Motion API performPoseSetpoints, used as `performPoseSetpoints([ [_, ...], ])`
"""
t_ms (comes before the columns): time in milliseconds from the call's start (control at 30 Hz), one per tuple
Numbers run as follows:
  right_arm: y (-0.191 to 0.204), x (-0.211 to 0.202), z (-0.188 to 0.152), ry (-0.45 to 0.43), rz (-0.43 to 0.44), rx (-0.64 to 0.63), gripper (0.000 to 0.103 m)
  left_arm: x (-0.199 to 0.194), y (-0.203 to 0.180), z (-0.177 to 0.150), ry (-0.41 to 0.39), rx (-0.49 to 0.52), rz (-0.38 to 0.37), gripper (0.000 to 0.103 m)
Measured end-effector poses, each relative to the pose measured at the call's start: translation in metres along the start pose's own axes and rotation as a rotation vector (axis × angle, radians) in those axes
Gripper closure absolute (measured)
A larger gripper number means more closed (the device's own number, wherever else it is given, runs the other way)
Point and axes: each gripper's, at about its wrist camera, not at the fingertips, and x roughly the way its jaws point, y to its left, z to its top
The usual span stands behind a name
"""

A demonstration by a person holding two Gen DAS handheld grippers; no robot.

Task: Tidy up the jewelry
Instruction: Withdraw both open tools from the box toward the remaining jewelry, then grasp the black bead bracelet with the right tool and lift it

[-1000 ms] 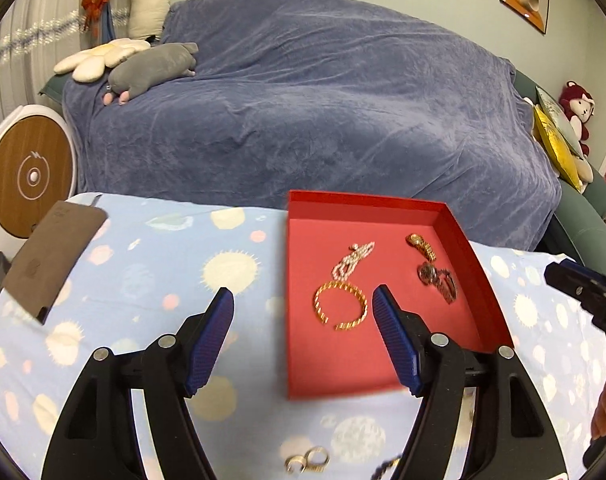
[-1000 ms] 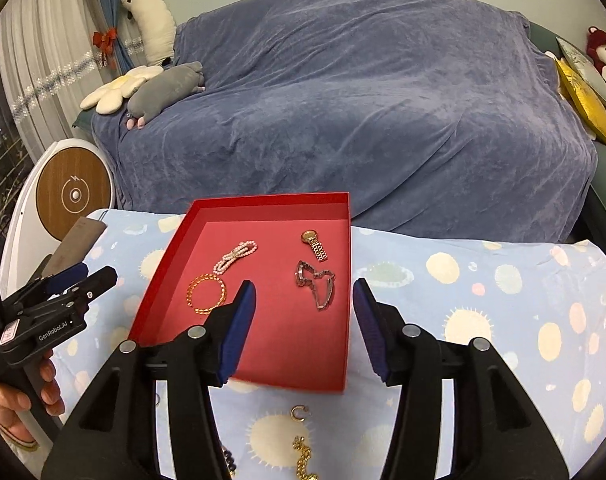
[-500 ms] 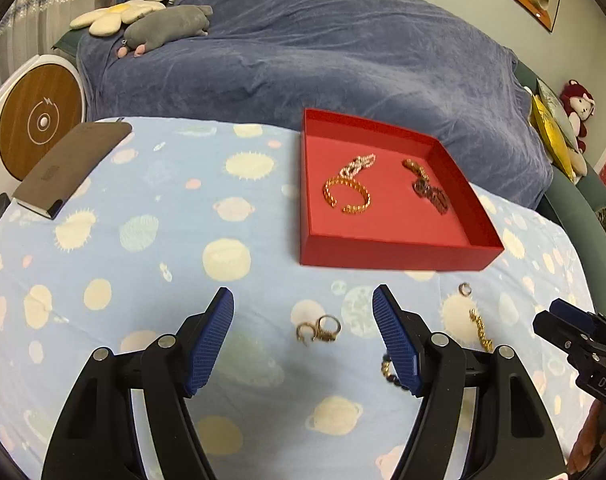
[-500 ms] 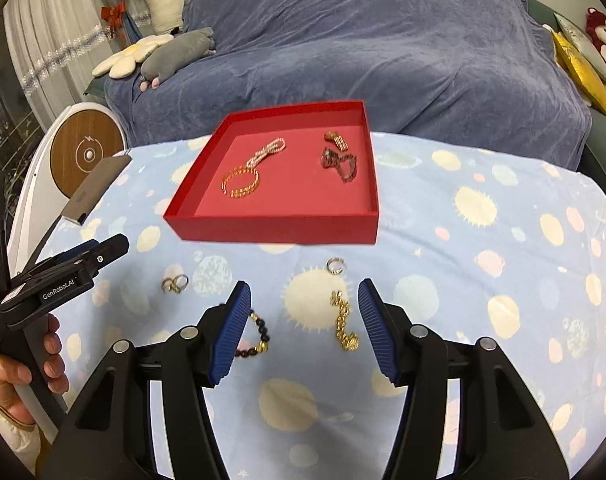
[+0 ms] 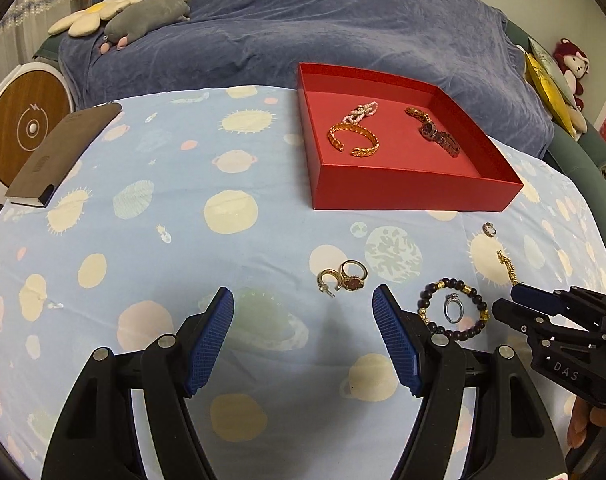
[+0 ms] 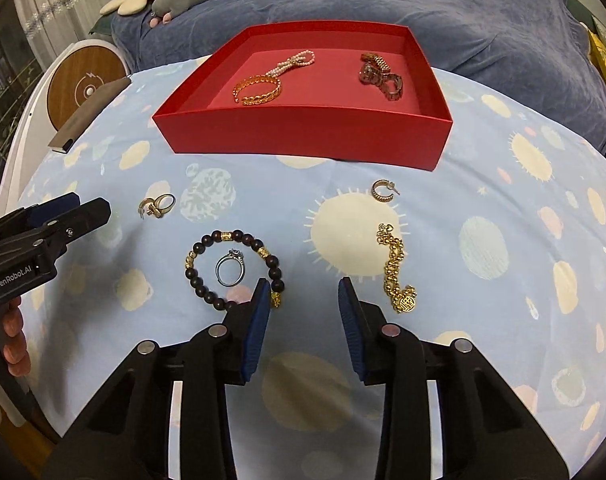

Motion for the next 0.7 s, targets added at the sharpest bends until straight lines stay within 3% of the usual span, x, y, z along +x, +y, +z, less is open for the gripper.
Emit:
performPoseSetpoints([
  [400, 0.01, 0.018, 0.006, 0.003, -0.008, -0.054, 0.078, 0.01, -0.001, -0.003, 0.029, 0.017, -0.005, 0.034],
  [467, 0.01, 0.018, 0.006, 0.001, -0.011, -0.06, 0.082, 0.011, -0.002, -0.002, 0.033, 0.016, -0.009, 0.034],
  [533, 0.012, 0.018, 0.007, 0.001, -0.013, -0.072, 0.094, 0.012, -0.003, -0.003, 0.033, 0.022, -0.006, 0.034],
  [700, 0.009, 0.014, 0.006, -0.003, -0.01, -0.056, 0.096, 0.013, -0.007, -0.004, 0.035, 0.026, -0.008, 0.034],
])
